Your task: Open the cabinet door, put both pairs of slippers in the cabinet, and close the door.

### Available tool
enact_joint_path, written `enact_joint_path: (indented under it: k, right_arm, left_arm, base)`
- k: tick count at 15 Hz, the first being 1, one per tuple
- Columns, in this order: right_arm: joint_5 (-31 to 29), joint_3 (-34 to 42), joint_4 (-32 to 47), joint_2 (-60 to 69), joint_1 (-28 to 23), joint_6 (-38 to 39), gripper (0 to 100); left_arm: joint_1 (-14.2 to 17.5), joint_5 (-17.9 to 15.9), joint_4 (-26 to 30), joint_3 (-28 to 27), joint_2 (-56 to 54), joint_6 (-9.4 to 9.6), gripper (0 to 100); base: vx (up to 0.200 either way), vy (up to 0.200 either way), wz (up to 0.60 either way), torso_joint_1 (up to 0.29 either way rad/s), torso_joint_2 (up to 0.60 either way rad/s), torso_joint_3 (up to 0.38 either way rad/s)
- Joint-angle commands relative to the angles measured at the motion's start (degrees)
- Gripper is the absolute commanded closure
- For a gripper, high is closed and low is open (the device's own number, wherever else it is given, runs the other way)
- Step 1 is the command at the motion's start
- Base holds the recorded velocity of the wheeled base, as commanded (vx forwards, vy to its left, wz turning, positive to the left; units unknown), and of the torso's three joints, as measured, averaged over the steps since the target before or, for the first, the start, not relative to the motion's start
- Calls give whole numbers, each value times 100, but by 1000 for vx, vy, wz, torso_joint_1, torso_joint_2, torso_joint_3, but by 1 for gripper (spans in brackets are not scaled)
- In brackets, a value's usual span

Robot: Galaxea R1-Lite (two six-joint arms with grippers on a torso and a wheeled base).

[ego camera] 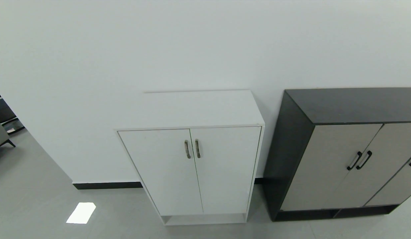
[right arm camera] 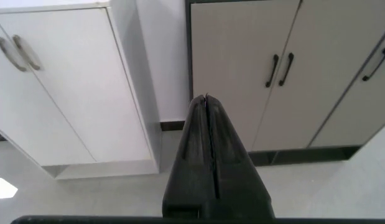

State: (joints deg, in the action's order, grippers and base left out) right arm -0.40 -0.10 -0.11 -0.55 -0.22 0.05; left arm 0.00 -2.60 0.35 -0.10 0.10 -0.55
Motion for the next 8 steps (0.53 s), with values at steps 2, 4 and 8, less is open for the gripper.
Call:
enact_joint_path:
  k: [2,4,8]
  right_arm:
    - [84,1,2,46,4,-5,100]
    - [154,1,2,46,4,-40,100]
    - [146,10,2,46,4,4,100]
  left_arm:
    - [0,-4,0,1,-1,2,100]
    - [0,-4,0,1,-1,2,100]
    - [0,-4,0,1,-1,2,100]
  base:
    - [0,0,0,0,0,0]
    - [0,0,0,0,0,0]
    - [0,0,0,0,0,0]
